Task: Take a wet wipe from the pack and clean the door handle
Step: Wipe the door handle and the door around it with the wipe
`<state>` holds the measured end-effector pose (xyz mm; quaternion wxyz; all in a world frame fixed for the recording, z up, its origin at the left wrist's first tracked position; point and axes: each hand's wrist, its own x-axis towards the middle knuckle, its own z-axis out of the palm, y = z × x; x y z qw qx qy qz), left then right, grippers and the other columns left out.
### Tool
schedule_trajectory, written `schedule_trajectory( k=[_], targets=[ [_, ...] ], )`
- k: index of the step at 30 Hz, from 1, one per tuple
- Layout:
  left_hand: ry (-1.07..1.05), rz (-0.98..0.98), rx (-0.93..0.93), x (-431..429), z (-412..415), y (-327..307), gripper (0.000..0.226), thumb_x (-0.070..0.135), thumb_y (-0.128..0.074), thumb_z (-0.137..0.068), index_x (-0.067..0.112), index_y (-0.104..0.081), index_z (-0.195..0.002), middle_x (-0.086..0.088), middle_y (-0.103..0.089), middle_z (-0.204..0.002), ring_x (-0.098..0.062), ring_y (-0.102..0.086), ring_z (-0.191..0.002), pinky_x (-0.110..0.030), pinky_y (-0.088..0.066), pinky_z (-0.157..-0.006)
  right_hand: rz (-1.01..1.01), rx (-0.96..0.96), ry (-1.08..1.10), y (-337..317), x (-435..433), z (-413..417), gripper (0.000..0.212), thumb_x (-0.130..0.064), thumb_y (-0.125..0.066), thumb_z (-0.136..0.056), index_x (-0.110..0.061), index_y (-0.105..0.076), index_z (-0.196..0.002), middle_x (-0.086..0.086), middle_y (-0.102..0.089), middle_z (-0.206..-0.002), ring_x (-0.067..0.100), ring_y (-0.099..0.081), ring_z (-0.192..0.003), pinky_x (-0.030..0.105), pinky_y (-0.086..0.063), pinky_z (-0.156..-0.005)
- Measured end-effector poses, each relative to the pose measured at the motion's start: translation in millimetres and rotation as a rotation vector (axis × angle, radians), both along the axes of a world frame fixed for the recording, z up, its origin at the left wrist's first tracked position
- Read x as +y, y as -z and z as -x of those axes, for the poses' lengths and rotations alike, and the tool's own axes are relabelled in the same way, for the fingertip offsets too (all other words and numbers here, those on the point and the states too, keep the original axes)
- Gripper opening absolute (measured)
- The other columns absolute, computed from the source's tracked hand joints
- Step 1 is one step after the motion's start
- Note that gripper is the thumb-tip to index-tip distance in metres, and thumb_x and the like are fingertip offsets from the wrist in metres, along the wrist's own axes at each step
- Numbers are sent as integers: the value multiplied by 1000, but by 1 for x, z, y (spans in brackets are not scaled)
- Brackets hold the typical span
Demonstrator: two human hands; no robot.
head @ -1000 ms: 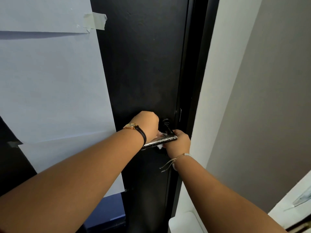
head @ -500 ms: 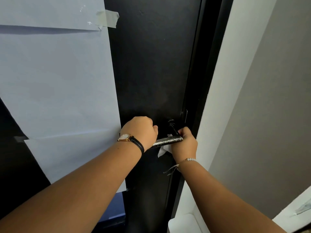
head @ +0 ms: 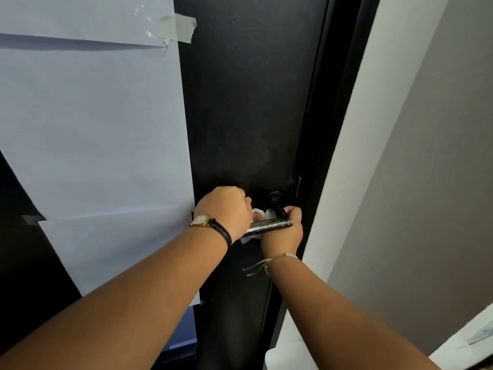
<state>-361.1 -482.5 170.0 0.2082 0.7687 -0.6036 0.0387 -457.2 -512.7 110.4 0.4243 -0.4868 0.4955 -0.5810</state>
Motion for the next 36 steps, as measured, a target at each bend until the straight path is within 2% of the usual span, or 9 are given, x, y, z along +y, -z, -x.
schedule_trajectory(
  k=[3,7,11,13,16,21,23,30,36],
  targets=[
    [21,34,2,2,-2,3,29,31,-38,-97,18,-50,-74,4,-45,-63,-14,-47,-62,-27,-36,-56,14,209,-19,0,-12,15,13,0,-47,-87,-9,-45,-78,-1,-50,-69,6,-51,-57,6,-41,-40],
    [39,44,14,2,-4,4,29,31,-37,-98,19,-50,-74,5,-43,-61,-15,-49,-64,-28,-37,-58,295,744,-2,-1,-21,31,12,1,-58,-76,-5,-51,-68,5,-47,-75,18,-48,-61,24,-38,-54],
    [39,50,12,1,-4,4,30,31,-37,-98,18,-51,-74,5,-44,-61,-15,-50,-64,-28,-38,-58,428,1011,-24,-6,-24,42,8,5,-60,-75,-2,-57,-78,5,-46,-82,22,-44,-62,25,-35,-58],
    [36,48,15,1,-5,4,31,31,-37,-97,18,-53,-74,4,-45,-62,-16,-50,-64,-28,-38,-58,469,1013,-1,-6,-26,43,9,6,-60,-76,-1,-60,-81,12,-54,-86,25,-49,-63,25,-36,-58],
    [41,47,18,1,-5,4,30,30,-37,-98,18,-52,-74,3,-48,-65,-16,-50,-65,-28,-38,-58,497,873,47,-4,-26,42,15,11,-65,-69,-1,-63,-77,15,-62,-83,28,-57,-67,24,-38,-61],
    [47,60,14,0,-5,5,30,30,-38,-98,18,-52,-74,5,-45,-62,-14,-47,-62,-24,-33,-53,513,790,68,-8,-21,45,27,15,-67,-61,0,-67,-82,15,-66,-88,18,-53,-73,23,-40,-69],
    [45,59,11,-1,-5,5,30,30,-38,-98,18,-51,-74,5,-46,-63,-14,-47,-62,-23,-32,-53,510,793,79,-10,-19,45,28,16,-68,-60,-1,-67,-83,15,-67,-87,23,-58,-73,24,-42,-68],
    [42,70,2,0,-4,4,31,30,-38,-98,17,-51,-73,3,-47,-64,-15,-48,-63,-24,-33,-54,509,837,141,-10,-20,47,13,4,-65,-73,-4,-68,-83,15,-67,-82,33,-62,-68,29,-46,-62],
    [51,79,6,1,-6,6,30,30,-38,-98,18,-50,-73,6,-42,-60,-14,-47,-62,-22,-30,-51,431,650,172,-8,-19,43,7,-9,-63,-83,-5,-68,-85,12,-68,-87,16,-54,-74,20,-39,-67]
  ],
)
